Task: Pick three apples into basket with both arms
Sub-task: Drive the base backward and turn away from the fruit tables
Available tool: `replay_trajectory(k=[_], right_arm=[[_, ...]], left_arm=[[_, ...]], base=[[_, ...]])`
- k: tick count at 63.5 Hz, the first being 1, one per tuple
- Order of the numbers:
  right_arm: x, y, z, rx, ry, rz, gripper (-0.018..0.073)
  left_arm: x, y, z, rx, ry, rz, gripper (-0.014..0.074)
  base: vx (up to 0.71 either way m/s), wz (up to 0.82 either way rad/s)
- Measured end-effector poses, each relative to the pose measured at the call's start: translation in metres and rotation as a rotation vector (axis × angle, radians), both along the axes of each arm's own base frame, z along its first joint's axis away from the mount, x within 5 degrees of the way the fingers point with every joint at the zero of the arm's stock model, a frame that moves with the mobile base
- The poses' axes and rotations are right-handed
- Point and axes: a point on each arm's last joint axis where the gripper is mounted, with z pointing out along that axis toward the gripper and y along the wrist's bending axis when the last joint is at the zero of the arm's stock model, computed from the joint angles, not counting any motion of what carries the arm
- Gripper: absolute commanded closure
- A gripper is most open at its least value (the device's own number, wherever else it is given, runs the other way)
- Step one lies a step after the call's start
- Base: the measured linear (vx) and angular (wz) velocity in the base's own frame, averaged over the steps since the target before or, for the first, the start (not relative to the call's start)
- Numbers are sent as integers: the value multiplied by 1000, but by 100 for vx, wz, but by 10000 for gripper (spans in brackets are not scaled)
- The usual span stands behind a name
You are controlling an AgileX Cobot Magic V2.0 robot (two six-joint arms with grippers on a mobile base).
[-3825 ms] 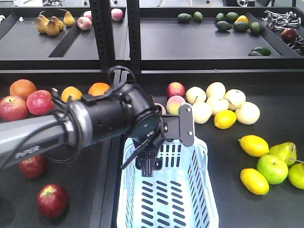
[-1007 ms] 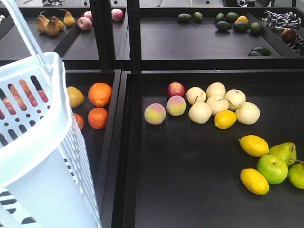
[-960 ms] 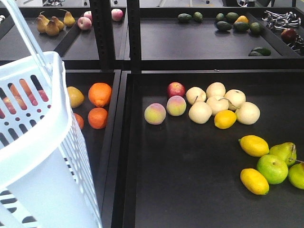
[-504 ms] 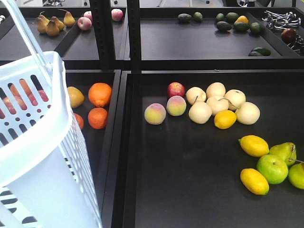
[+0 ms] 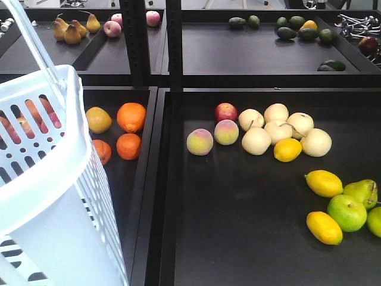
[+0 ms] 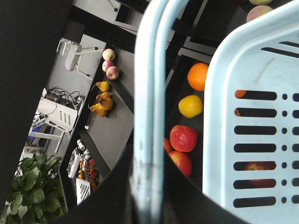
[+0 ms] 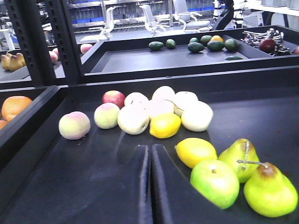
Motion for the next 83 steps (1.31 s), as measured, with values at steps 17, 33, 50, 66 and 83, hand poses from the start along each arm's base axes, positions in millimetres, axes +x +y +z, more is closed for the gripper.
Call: replay_trajectory(k=[17, 33, 50, 66, 83], right_arm=[[0, 0, 0, 0, 0, 0, 568], [0, 0, 0, 0, 0, 0, 568], [0, 0, 0, 0, 0, 0, 568], [0, 0, 0, 0, 0, 0, 568], [0, 0, 0, 0, 0, 0, 568]], left_arm=[[0, 0, 0, -1, 1, -1, 604], [0, 0, 0, -1, 0, -1, 604], [0, 0, 0, 0, -1, 0, 604], [0, 0, 0, 0, 0, 0, 604], [0, 0, 0, 0, 0, 0, 604]], base=[[-4, 17], [-5, 42], [-8, 60], [-10, 61], [-10, 56]])
